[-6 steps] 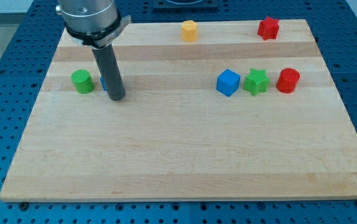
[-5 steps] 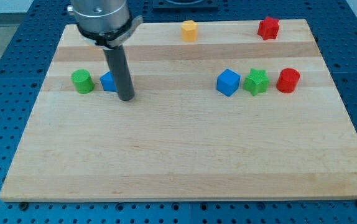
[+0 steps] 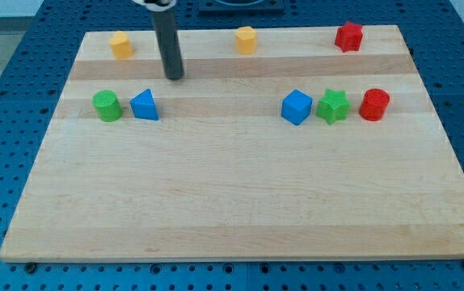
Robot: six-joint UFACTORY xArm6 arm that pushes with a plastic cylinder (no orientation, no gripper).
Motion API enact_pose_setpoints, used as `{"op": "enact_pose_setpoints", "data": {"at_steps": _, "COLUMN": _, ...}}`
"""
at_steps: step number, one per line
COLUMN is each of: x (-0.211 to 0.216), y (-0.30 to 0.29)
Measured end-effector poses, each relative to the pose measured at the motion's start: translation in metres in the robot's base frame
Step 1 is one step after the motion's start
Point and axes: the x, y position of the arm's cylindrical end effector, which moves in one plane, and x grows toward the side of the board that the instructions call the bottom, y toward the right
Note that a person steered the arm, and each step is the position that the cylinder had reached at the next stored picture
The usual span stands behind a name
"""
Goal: Place your arm to the left of the yellow heart
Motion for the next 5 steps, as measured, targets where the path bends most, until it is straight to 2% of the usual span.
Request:
{"op": "enact_pose_setpoints", "data": {"at_steps": 3, "x": -0.021, "y": -0.141}}
{"op": "enact_pose_setpoints", "data": {"at_steps": 4, "x": -0.041, "y": -0.172}}
{"op": "enact_pose_setpoints", "data": {"at_steps": 5, "x": -0.059, "y": -0.172}}
